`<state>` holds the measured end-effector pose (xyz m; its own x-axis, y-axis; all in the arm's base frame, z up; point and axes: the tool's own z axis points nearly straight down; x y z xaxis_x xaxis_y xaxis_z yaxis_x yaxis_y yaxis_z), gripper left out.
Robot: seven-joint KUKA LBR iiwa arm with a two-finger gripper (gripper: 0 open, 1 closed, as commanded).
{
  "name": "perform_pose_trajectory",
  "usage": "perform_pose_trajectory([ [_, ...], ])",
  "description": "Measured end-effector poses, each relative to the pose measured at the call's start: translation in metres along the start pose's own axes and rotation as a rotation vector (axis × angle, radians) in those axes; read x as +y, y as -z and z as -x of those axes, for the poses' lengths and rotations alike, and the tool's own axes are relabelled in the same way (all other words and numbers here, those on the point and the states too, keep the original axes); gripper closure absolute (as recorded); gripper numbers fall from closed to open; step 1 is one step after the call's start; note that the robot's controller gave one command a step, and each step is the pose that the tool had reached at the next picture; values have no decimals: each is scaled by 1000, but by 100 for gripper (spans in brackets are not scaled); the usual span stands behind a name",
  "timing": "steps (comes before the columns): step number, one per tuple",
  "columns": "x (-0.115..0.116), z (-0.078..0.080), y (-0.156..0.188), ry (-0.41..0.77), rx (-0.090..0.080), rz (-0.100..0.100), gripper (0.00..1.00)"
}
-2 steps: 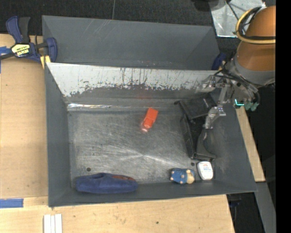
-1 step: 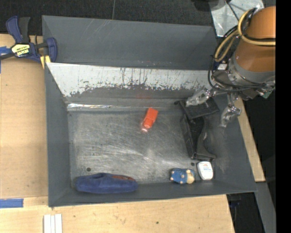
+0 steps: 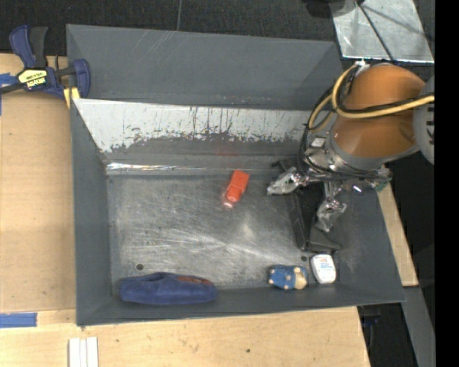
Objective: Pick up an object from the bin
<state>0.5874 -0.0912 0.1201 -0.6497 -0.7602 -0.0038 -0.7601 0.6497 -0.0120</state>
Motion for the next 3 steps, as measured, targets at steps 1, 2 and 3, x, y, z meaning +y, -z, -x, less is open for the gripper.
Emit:
perform_pose_trajectory([
  [1,-1,-15,-17,-17,-1,8,0],
  [2,-1,-16,-18,-19,0,10,100],
  [3,52,23,114,-41,0,10,100],
])
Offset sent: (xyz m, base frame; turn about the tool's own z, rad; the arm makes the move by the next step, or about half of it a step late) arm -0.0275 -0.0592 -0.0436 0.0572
